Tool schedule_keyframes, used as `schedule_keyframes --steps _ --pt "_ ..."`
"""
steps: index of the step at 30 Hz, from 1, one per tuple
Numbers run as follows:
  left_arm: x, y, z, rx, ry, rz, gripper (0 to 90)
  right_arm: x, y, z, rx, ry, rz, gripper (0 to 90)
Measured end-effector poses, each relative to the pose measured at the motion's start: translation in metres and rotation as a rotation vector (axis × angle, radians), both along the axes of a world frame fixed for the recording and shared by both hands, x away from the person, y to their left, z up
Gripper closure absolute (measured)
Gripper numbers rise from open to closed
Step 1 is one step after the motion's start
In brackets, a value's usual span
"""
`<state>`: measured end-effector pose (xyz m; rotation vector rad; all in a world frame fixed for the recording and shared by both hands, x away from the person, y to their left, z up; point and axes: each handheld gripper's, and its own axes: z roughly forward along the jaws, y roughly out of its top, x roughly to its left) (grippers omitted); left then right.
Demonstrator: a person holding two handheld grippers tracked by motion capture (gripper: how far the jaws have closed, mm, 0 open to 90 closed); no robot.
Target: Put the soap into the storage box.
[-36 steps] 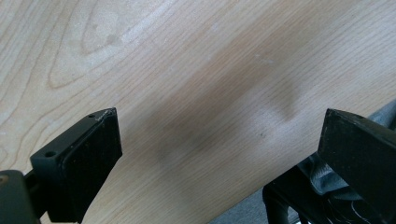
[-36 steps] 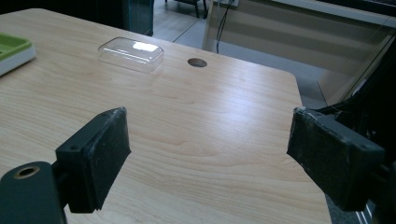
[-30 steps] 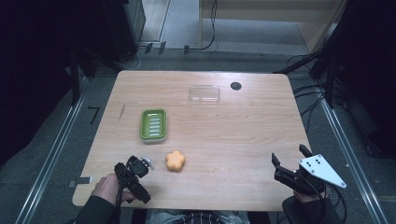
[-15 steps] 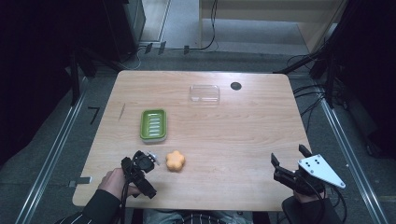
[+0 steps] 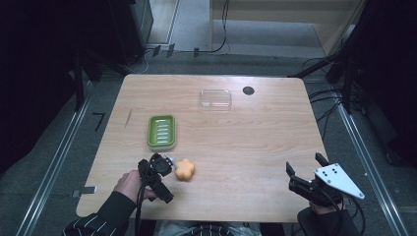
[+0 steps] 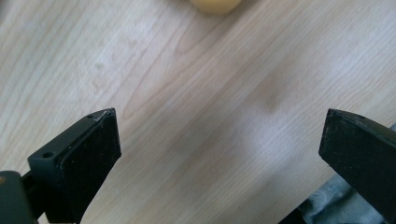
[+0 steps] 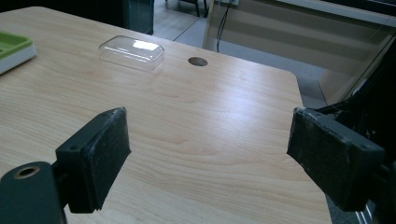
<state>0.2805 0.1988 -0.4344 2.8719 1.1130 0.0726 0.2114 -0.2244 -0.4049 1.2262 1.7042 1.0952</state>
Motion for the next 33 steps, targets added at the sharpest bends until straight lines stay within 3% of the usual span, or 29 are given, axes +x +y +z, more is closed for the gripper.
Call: schedule_keyframes --steps 12,27,33 --pt "0.017 -0.02 -0.001 -0.026 -0.011 -0.024 0.0 -0.004 -0.003 0.0 -0.001 0.001 -0.014 13.3" --pt "0.04 -0.043 -0.007 -0.029 -0.038 0.01 0.0 -0.001 -0.001 0.0 -0.004 0.001 -0.001 13.3" --pt "0.052 -0.052 -0.011 -0.029 -0.042 0.025 5.3 -0.001 -0.001 0.0 0.0 0.001 -0.002 13.3"
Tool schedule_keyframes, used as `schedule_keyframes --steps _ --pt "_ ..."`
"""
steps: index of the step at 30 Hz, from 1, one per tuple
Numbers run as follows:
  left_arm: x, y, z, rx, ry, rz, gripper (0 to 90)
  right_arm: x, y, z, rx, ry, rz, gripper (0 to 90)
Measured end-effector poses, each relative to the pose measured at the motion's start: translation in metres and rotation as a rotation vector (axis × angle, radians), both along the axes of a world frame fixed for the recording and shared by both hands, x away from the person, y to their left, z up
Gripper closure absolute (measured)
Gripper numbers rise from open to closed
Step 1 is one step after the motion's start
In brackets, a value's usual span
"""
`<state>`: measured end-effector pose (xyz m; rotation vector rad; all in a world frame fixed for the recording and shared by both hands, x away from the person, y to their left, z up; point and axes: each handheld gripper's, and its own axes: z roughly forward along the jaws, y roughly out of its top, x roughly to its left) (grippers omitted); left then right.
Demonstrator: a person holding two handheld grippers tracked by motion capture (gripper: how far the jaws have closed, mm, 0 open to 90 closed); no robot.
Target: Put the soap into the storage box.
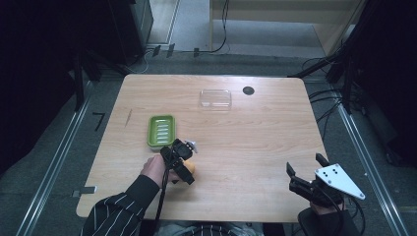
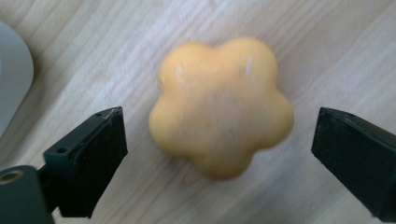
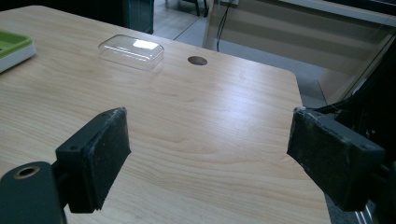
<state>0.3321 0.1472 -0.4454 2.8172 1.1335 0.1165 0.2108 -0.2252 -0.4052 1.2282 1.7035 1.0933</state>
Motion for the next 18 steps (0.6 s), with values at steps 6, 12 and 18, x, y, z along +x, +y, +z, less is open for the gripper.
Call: schedule_keyframes --steps 6,12,18 --pt "0.003 0.001 -0.005 0.019 0.004 0.01 13.0 0.0 0.0 0.0 -0.004 0.001 0.004 13.3" --pt "0.002 0.005 -0.006 0.025 0.021 0.009 14.2 0.0 0.0 0.0 0.0 -0.001 0.002 13.3" --pt "-0.001 0.011 -0.006 0.016 0.042 -0.006 20.1 0.0 0.0 0.0 0.0 -0.001 0.001 13.3"
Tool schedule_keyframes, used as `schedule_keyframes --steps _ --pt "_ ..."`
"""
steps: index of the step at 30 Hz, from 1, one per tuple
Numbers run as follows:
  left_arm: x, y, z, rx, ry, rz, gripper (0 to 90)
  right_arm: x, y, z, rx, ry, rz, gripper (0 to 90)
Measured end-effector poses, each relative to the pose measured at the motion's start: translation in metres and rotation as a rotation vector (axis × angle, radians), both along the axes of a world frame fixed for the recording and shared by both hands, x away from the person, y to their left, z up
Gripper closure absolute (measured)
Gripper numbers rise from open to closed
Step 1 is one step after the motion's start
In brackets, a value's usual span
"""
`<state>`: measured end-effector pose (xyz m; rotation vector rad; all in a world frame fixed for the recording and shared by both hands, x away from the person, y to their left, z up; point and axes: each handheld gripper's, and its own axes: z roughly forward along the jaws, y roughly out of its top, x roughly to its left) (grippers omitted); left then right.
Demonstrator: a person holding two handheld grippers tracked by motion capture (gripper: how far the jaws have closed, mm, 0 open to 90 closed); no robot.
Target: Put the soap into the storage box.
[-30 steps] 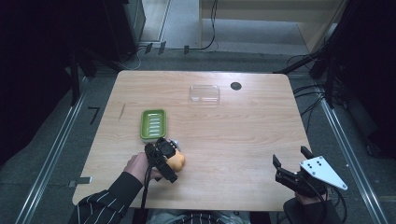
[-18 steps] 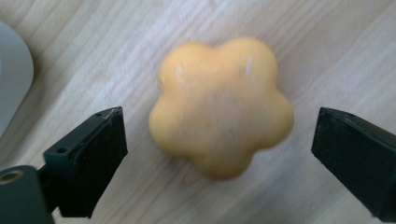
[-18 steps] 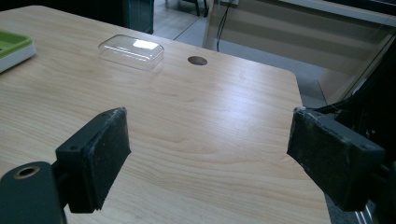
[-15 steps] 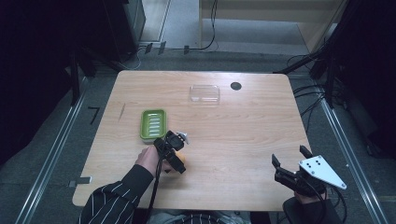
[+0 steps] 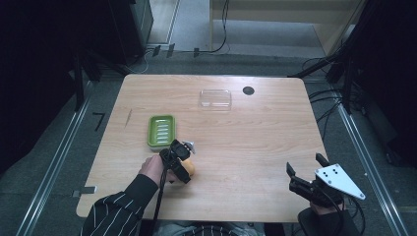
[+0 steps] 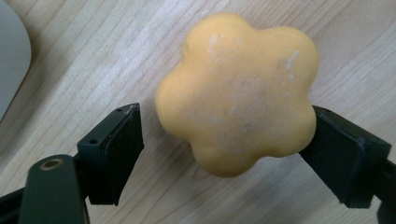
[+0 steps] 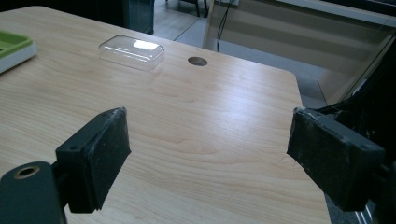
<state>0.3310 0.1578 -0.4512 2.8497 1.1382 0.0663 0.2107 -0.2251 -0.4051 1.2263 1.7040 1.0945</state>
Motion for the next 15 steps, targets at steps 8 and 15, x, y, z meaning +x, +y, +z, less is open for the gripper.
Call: schedule_keyframes --steps 8,15 --pt "-0.002 -0.0013 0.0007 -0.005 -0.02 -0.025 27.2 0.0005 0.0004 0.0 0.0 -0.001 0.003 13.3" --pt "-0.0009 -0.0017 0.0027 -0.033 -0.022 0.009 21.8 0.001 0.0005 0.0 -0.003 -0.001 0.005 13.3"
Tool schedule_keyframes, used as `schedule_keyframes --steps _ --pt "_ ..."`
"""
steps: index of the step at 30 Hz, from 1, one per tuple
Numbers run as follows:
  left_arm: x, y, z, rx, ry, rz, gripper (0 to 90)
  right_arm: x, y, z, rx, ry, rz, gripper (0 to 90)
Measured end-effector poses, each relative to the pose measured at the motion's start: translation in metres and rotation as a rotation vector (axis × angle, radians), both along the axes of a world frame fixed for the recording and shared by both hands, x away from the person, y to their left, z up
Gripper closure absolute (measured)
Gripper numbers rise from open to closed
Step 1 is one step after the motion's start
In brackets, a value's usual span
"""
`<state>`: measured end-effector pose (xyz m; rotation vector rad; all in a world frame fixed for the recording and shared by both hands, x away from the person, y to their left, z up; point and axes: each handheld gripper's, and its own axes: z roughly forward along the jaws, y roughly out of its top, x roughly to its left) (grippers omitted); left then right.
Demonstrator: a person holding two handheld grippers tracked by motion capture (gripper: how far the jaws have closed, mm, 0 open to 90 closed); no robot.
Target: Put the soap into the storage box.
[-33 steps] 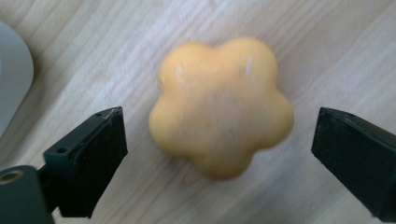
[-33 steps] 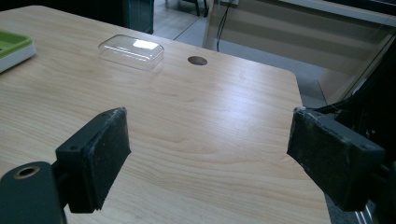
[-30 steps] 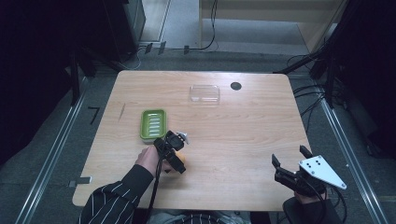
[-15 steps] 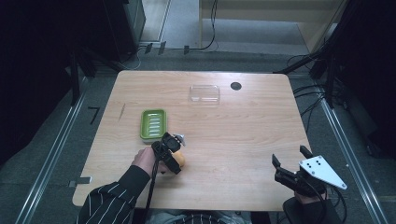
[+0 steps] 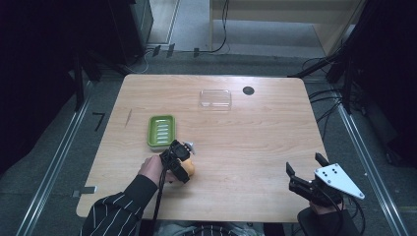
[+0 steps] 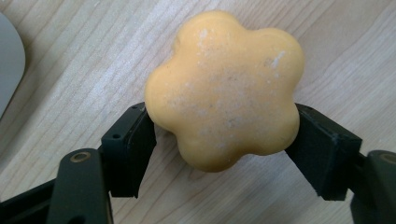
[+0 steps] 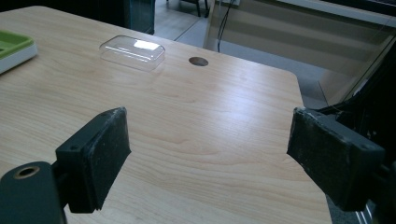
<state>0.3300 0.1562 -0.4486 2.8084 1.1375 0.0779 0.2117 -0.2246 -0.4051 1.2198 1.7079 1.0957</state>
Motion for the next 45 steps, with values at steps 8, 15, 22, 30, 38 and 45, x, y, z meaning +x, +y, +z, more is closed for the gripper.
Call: schedule_keyframes --steps 8,15,22,30,38,45 --pt "0.0008 -0.0063 -0.0025 0.02 -0.032 0.021 26.9 0.0001 0.0 0.0 0.0 0.0 0.001 13.3" --pt "-0.0014 -0.0079 -0.003 0.038 -0.054 -0.042 27.4 0.0003 -0.0001 -0.0001 -0.002 -0.002 0.0 13.3" --pt "0.0024 -0.0045 -0.0062 0.004 -0.03 -0.03 26.9 0.0001 0.0009 0.0 0.0 0.002 0.001 13.3" --pt "0.0023 -0.0058 -0.0079 0.017 -0.031 -0.037 28.2 0.0003 0.0004 -0.0001 -0.003 0.0 0.002 13.3" --pt "0.002 -0.0062 -0.0044 0.012 -0.031 -0.048 28.3 0.0003 0.0003 -0.0001 -0.002 0.0 0.001 13.3" --pt "0.0035 -0.0021 -0.0007 0.014 -0.03 -0.046 28.3 0.0003 0.0001 -0.0001 -0.001 -0.001 0.0 13.3"
